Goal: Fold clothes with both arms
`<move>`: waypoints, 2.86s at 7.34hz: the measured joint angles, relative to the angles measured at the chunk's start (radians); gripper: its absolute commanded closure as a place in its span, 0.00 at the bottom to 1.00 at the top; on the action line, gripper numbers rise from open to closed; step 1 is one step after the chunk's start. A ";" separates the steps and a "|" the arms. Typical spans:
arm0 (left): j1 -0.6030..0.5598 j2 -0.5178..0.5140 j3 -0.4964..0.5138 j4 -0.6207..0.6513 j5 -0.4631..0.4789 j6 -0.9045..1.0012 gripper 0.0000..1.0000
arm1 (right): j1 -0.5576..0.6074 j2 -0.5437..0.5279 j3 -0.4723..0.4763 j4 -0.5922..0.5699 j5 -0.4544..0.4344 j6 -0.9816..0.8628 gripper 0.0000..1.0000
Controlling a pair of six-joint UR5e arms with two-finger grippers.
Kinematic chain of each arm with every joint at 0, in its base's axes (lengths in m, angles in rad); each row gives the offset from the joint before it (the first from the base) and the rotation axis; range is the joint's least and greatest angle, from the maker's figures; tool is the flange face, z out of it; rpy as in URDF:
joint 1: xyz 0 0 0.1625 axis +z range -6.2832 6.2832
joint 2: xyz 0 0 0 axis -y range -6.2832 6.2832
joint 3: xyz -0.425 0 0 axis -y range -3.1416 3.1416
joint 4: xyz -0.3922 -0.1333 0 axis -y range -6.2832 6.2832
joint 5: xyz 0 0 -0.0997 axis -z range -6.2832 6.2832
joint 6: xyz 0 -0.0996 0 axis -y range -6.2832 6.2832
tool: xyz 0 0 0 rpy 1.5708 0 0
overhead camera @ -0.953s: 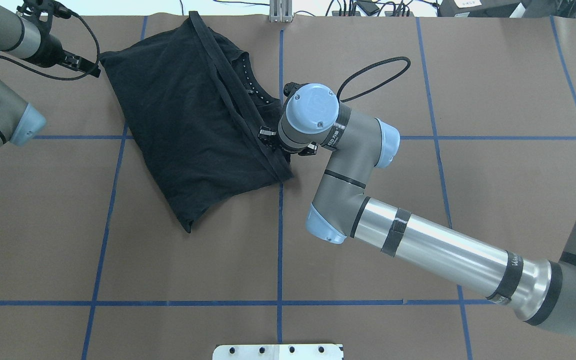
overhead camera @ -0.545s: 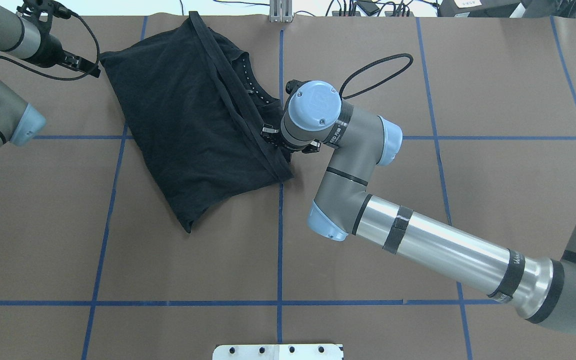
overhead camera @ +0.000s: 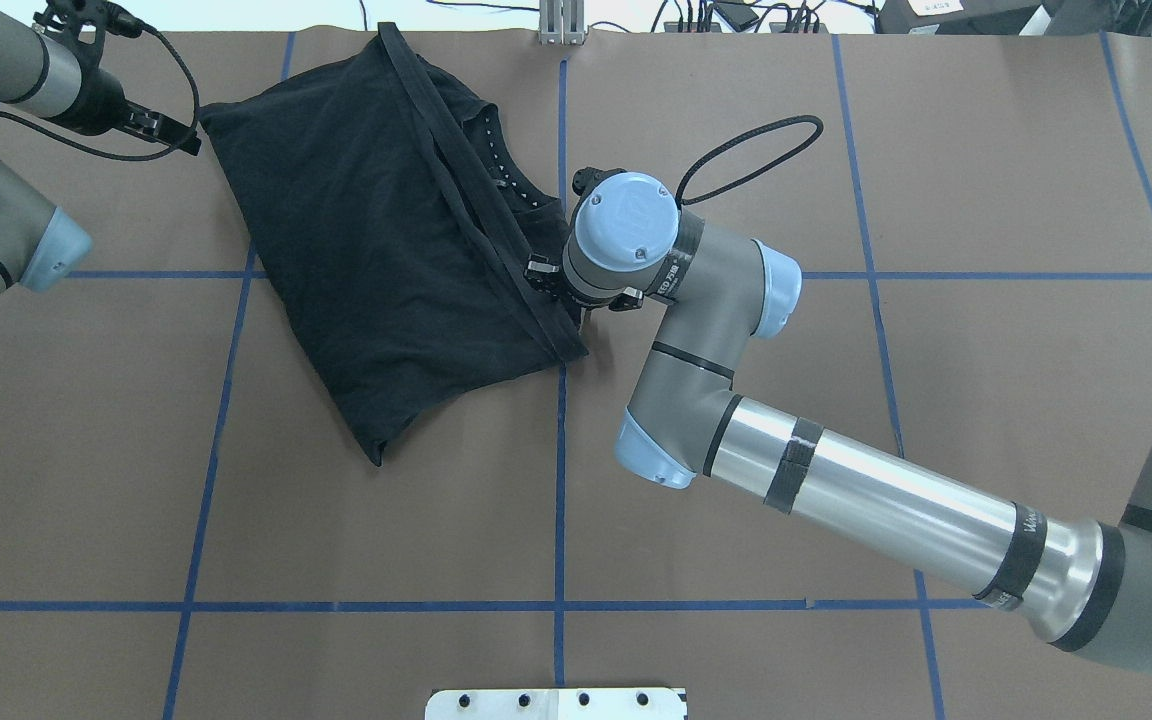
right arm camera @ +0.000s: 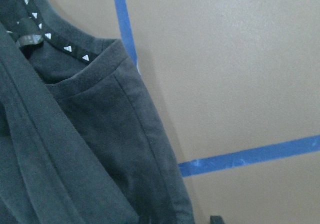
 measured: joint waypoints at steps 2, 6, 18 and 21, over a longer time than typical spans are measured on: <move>0.000 0.000 0.000 0.000 0.000 0.000 0.00 | -0.001 0.003 0.000 0.000 -0.001 0.006 1.00; 0.000 0.000 -0.001 0.000 0.000 0.000 0.00 | -0.001 -0.007 0.042 -0.012 0.017 0.007 1.00; 0.003 0.014 -0.013 0.000 -0.002 0.000 0.00 | -0.226 -0.348 0.581 -0.167 -0.079 0.084 0.00; 0.003 0.014 -0.017 0.000 -0.002 -0.010 0.00 | -0.178 -0.222 0.508 -0.297 -0.087 0.005 0.00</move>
